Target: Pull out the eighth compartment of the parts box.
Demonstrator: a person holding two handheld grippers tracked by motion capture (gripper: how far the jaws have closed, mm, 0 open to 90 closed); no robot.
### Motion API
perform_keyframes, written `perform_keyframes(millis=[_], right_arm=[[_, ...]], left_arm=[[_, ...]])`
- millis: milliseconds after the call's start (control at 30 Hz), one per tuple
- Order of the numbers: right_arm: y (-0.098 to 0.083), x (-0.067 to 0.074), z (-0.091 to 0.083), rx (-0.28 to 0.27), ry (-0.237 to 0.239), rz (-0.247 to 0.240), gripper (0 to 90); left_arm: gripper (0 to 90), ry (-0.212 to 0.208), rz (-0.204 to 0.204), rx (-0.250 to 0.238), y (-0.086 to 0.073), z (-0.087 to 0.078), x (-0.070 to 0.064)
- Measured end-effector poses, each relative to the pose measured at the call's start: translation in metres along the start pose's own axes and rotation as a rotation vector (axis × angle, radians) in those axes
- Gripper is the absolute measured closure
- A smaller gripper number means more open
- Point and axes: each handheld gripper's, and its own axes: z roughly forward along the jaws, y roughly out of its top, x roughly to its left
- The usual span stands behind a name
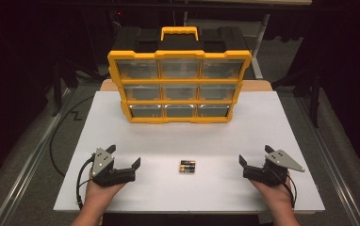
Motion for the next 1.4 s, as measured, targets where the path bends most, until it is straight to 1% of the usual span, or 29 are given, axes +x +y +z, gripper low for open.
perform_keyframes(millis=[200, 333, 467, 500, 600, 767, 900, 1033, 1200, 1267, 1333, 1367, 1400], right_arm=[[0.000, 0.000, -0.001, 0.001, -0.007, 0.007, 1.0], [0.000, 0.000, 0.000, 0.000, -0.008, -0.002, 1.0], [0.000, 0.001, 0.001, 0.000, -0.007, -0.003, 1.0], [0.000, 0.001, 0.001, 0.000, -0.006, -0.005, 1.0], [0.000, 0.001, 0.003, 0.004, -0.007, -0.013, 1.0], [0.002, 0.004, 0.005, -0.001, -0.012, -0.032, 1.0], [0.003, 0.005, 0.008, 0.001, -0.013, -0.026, 1.0], [0.007, 0.004, 0.013, -0.002, -0.017, -0.031, 1.0], [0.010, 0.006, 0.021, 0.003, -0.020, -0.021, 1.0], [0.011, 0.006, 0.022, 0.001, -0.025, -0.024, 1.0], [0.012, 0.006, 0.028, 0.008, -0.033, -0.015, 1.0], [0.012, 0.006, 0.028, 0.008, -0.033, -0.015, 1.0], [0.014, 0.006, 0.032, 0.011, -0.035, -0.013, 1.0]], left_arm=[[0.5, 0.003, 0.003, 0.003, 0.000, 0.000, 0.000], [0.5, 0.007, 0.003, 0.012, 0.000, 0.000, 0.000], [0.5, -0.001, -0.002, 0.017, 0.000, 0.001, 0.000], [0.4, -0.002, -0.002, 0.027, 0.000, 0.002, 0.001], [0.4, 0.016, -0.008, 0.025, 0.000, 0.002, 0.001], [0.4, 0.029, -0.009, 0.031, 0.000, 0.001, 0.003], [0.4, 0.035, -0.003, 0.034, 0.000, 0.001, 0.002], [0.8, 0.016, 0.009, 0.043, 0.001, 0.001, 0.001], [0.8, 0.008, 0.010, 0.043, 0.001, 0.001, 0.001], [0.8, 0.006, 0.010, 0.045, 0.001, 0.001, 0.001], [0.8, 0.006, 0.018, 0.045, 0.001, 0.001, 0.001], [0.8, 0.008, 0.021, 0.048, 0.001, 0.001, 0.001], [0.8, 0.015, 0.026, 0.045, 0.000, 0.002, 0.000]])
